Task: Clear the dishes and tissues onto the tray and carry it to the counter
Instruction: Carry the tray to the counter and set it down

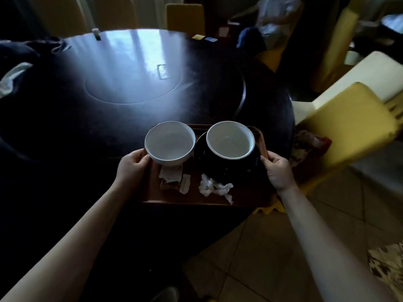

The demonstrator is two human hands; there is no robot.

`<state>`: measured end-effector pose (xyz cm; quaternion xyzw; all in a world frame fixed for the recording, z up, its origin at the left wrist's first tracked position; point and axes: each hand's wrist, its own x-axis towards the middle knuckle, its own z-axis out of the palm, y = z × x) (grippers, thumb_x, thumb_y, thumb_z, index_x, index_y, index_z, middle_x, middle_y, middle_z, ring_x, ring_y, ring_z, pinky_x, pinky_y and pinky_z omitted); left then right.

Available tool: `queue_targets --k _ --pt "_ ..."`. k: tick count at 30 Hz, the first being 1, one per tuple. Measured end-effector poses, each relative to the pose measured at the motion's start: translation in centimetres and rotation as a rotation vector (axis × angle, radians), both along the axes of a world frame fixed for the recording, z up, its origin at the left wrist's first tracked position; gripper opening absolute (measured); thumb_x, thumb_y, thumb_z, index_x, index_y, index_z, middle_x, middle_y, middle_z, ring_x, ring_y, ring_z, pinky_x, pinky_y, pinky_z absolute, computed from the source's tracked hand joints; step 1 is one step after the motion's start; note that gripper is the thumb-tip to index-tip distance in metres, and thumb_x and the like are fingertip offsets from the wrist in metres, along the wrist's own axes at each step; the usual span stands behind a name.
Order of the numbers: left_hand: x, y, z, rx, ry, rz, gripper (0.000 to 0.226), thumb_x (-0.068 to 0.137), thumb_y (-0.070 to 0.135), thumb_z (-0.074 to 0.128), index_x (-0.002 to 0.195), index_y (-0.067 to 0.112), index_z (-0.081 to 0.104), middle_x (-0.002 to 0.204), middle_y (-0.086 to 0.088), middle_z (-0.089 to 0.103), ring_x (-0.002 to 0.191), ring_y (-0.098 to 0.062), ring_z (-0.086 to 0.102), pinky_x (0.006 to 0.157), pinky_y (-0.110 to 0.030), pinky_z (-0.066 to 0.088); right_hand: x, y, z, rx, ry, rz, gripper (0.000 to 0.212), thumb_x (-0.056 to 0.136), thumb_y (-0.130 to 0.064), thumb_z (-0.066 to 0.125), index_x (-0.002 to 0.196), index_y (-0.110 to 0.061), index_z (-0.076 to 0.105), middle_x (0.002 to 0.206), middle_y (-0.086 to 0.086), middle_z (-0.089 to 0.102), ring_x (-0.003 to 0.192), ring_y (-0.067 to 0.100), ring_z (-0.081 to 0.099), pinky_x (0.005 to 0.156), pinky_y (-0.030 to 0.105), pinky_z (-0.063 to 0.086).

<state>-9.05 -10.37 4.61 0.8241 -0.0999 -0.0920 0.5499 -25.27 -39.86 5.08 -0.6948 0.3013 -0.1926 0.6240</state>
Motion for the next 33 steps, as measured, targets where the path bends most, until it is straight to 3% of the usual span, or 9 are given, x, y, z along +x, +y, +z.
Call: queue_targets --k 4,10,14,17,19,21,25,28,33 --pt "1.5 -2.3 1.3 -0.012 -0.033 -0.14 0.017 0.088 0.02 0.057 0.095 0.012 0.07 0.078 0.004 0.069 0.06 0.008 0.055 0.064 -0.023 0.046 -1.7 0.0 1.4 -0.056 0.012 -0.213 0.01 0.088 -0.011 0.059 0.085 -0.011 0.069 0.045 -0.022 0.063 0.046 -0.008 0.058 0.044 0.009 0.045" --pt "2.8 -5.7 3.3 -0.013 0.012 -0.357 0.013 0.084 0.025 0.062 0.083 0.015 0.07 0.062 0.014 0.066 0.061 0.001 0.054 0.061 -0.027 0.044 -6.5 3.0 3.7 -0.018 -0.034 -0.455 0.016 0.083 -0.011 0.063 0.069 -0.018 0.063 0.045 -0.018 0.062 0.042 -0.006 0.052 0.039 0.01 0.038" --pt "1.7 -8.3 4.6 0.032 0.01 -0.556 0.016 0.082 0.035 0.062 0.087 0.023 0.072 0.083 -0.002 0.074 0.075 -0.013 0.064 0.074 -0.041 0.054 -11.1 6.0 5.0 -0.082 0.051 -0.654 0.013 0.087 -0.014 0.059 0.077 -0.01 0.065 0.06 -0.005 0.058 0.043 -0.008 0.049 0.037 0.007 0.032" --pt "-0.9 -10.6 5.6 0.05 -0.06 -0.695 0.017 0.086 0.03 0.06 0.086 0.017 0.071 0.081 -0.004 0.071 0.071 -0.015 0.06 0.063 -0.031 0.049 -15.6 7.9 5.0 -0.051 0.068 -0.825 0.009 0.084 -0.013 0.063 0.087 -0.012 0.071 0.062 -0.008 0.065 0.063 0.0 0.057 0.051 0.013 0.04" --pt "-3.3 -12.1 5.9 0.05 -0.086 -0.788 0.016 0.088 0.024 0.058 0.09 0.014 0.07 0.08 -0.005 0.069 0.07 -0.014 0.058 0.057 -0.022 0.043 -18.7 9.4 5.4 -0.028 0.055 -0.948 0.018 0.083 -0.009 0.063 0.099 -0.007 0.071 0.086 0.006 0.071 0.086 0.013 0.059 0.065 0.021 0.044" --pt "-6.0 -13.5 6.1 0.046 -0.105 -0.88 0.015 0.088 0.02 0.056 0.089 0.012 0.069 0.08 -0.008 0.069 0.073 -0.016 0.058 0.056 -0.02 0.044 -21.6 11.0 5.9 -0.007 0.056 -1.038 0.03 0.086 -0.006 0.06 0.115 -0.001 0.063 0.108 0.009 0.063 0.093 0.016 0.053 0.057 0.01 0.045" --pt "-11.9 -15.7 5.9 0.048 -0.098 -1.049 0.013 0.087 0.018 0.057 0.085 0.014 0.069 0.085 -0.014 0.072 0.076 -0.023 0.063 0.071 -0.042 0.052 -27.7 14.5 6.5 0.009 0.077 -1.215 0.032 0.089 -0.009 0.057 0.12 -0.002 0.059 0.114 0.015 0.063 0.089 0.017 0.053 0.058 0.02 0.044" --pt "-17.0 -17.1 5.7 0.059 -0.128 -1.169 0.018 0.086 0.02 0.058 0.088 0.007 0.07 0.086 -0.015 0.072 0.082 -0.031 0.065 0.074 -0.045 0.051 -32.2 17.4 6.4 -0.029 0.097 -1.315 0.027 0.088 -0.014 0.058 0.113 -0.008 0.065 0.105 0.009 0.066 0.077 0.014 0.059 0.054 0.013 0.045" --pt "-26.6 -18.5 5.5 0.055 -0.176 -1.365 0.016 0.089 0.019 0.055 0.094 0.012 0.068 0.083 -0.006 0.064 0.068 -0.015 0.056 0.054 -0.024 0.04 -39.7 22.7 6.0 -0.009 0.149 -1.501 0.015 0.087 -0.019 0.059 0.08 -0.019 0.072 0.087 0.02 0.07 0.085 0.036 0.063 0.07 0.032 0.036"
